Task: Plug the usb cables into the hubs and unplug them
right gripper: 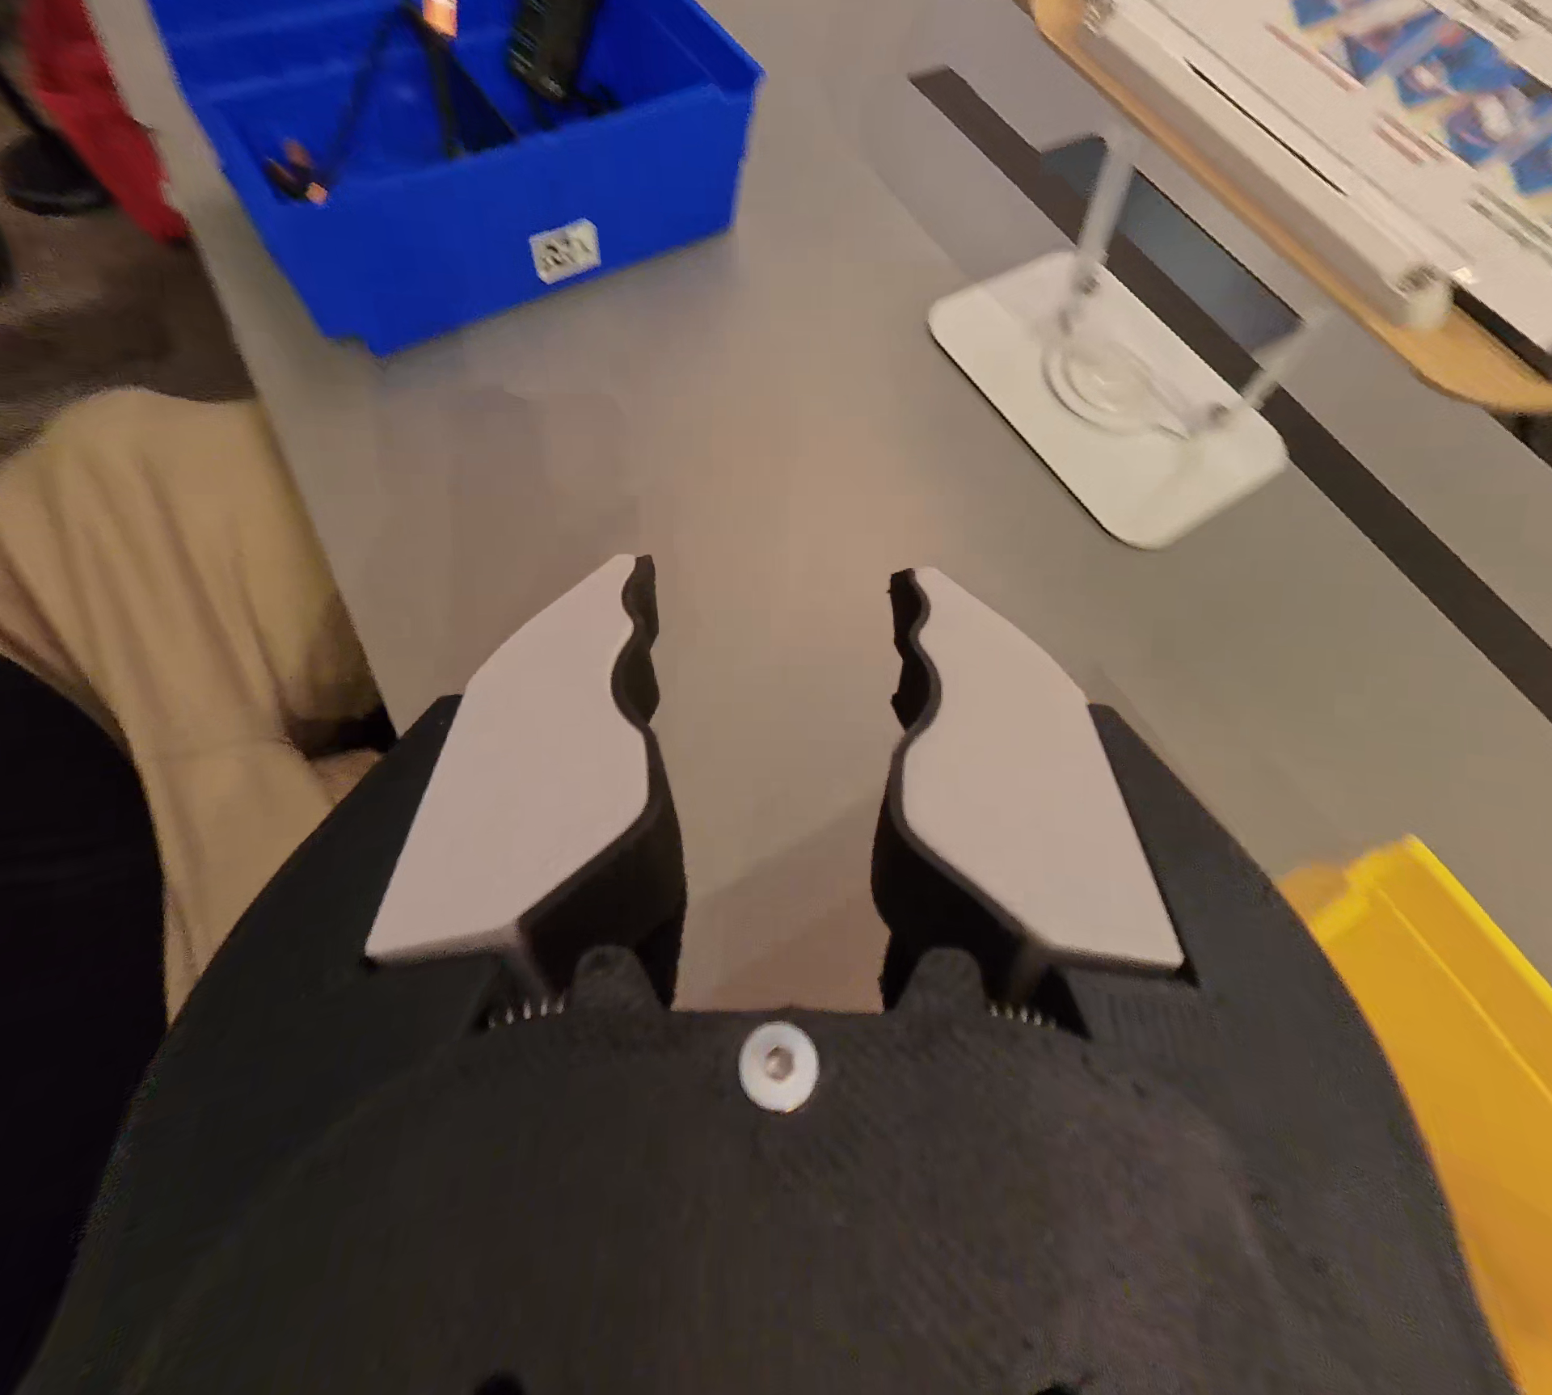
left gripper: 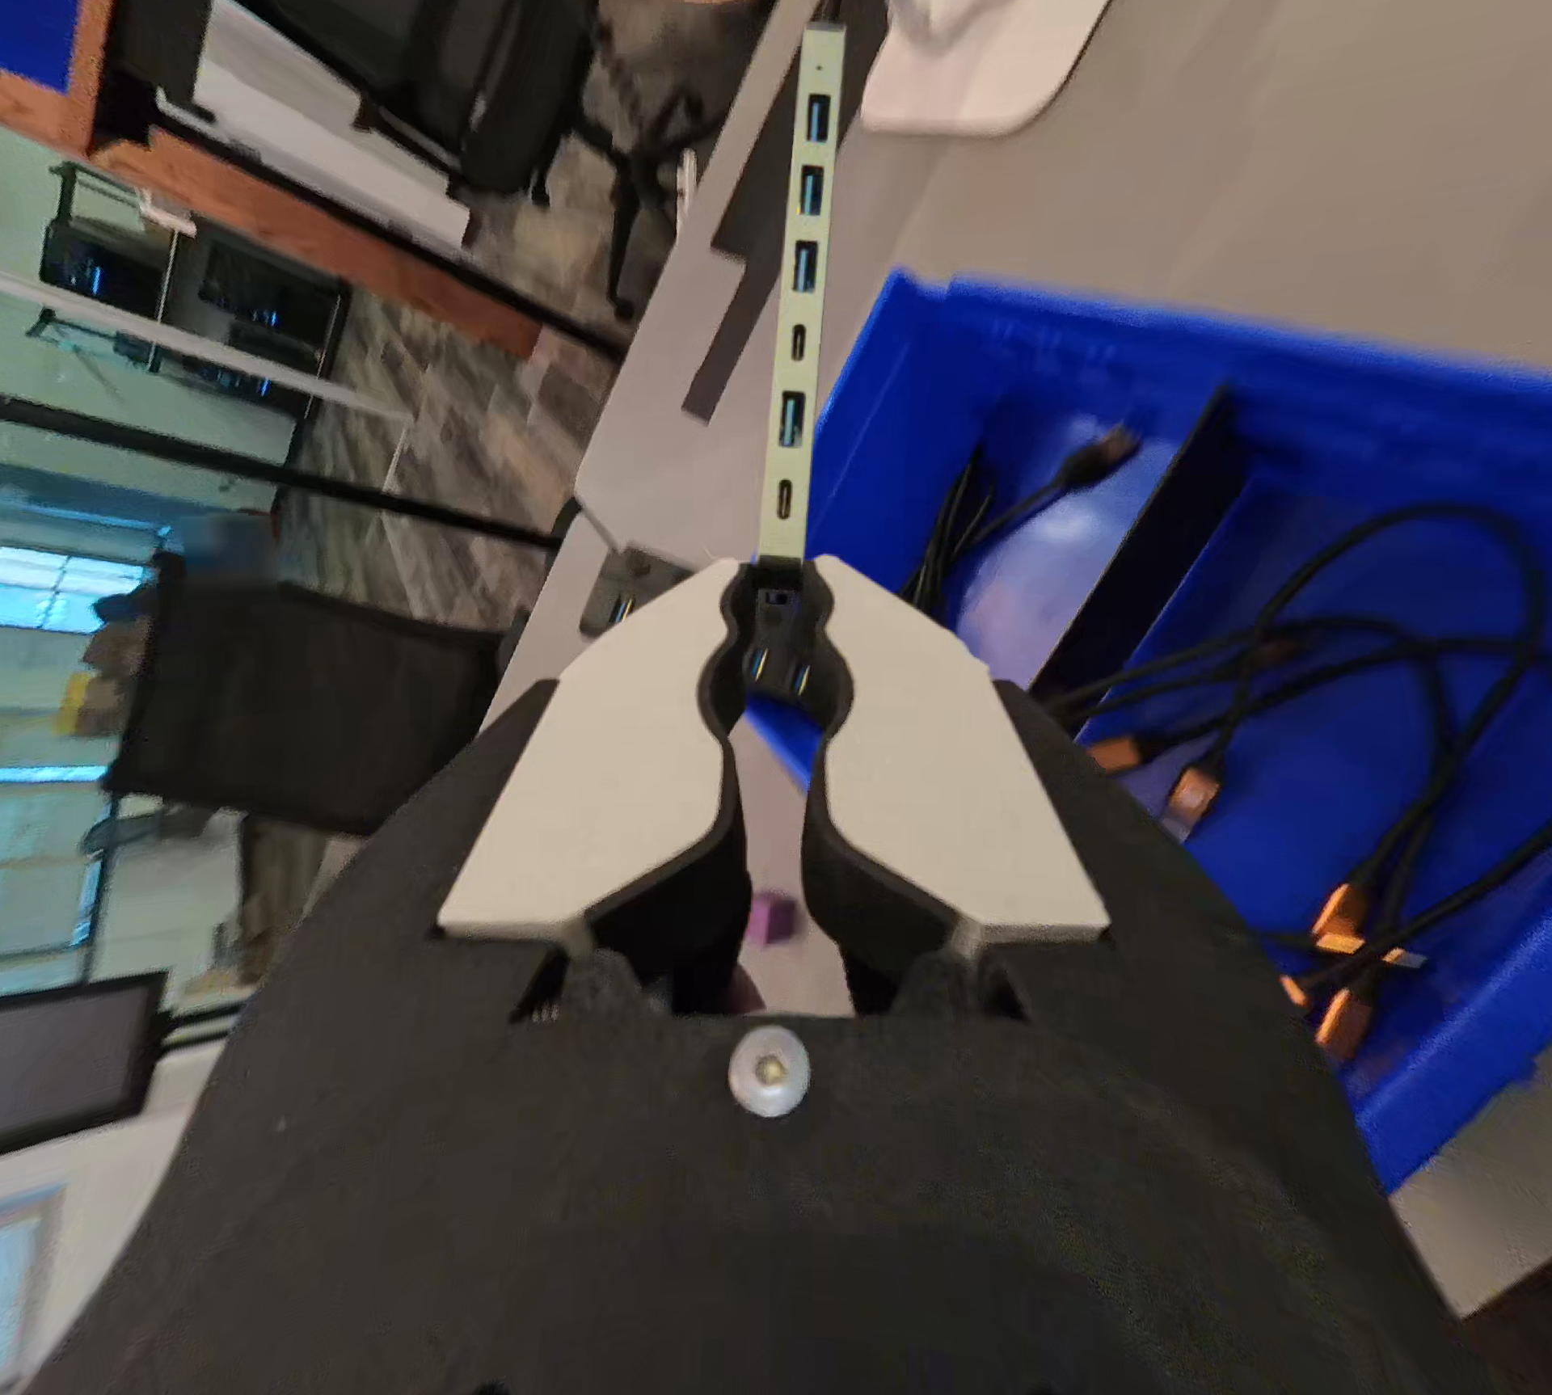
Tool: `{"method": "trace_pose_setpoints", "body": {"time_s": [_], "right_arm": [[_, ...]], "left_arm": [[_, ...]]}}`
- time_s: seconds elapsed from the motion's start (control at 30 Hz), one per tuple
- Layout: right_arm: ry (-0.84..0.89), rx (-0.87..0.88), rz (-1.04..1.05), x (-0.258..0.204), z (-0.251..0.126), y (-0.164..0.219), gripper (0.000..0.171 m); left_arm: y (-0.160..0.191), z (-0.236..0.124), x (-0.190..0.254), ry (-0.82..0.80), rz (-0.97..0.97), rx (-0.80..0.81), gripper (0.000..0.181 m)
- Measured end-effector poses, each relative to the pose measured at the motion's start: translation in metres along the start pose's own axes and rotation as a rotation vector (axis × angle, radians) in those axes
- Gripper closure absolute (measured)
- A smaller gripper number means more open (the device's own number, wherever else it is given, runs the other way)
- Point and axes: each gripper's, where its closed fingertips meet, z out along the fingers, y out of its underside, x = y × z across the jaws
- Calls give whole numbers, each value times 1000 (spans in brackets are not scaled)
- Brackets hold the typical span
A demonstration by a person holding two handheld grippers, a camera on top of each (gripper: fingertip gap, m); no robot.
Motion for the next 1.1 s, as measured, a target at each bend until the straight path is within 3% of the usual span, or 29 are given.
{"method": "trace_pose_setpoints", "body": {"time_s": [0.03, 0.17, 0.3, 0.53, 0.7, 0.87, 1.1], "right_arm": [[-36, 31, -1, -9, 7, -9, 116], [-179, 169, 26, -39, 35, -40, 108], [-272, 329, 11, -54, 53, -72, 111], [-358, 538, -103, -73, 48, -102, 113], [-363, 605, -193, -84, 34, -108, 122], [-386, 583, -251, -91, 33, -97, 159], [-352, 494, -377, -100, 38, -84, 158]], "left_arm": [[-12, -2, 4, 16, -29, 52, 170], [-66, -8, 26, 109, -134, 270, 170], [-123, -15, 57, 219, -160, 460, 171], [-201, -33, 115, 468, -121, 714, 171], [-222, -29, 146, 602, -84, 755, 171], [-230, -27, 163, 664, -57, 772, 170], [-223, -25, 178, 731, -26, 736, 171]]}}
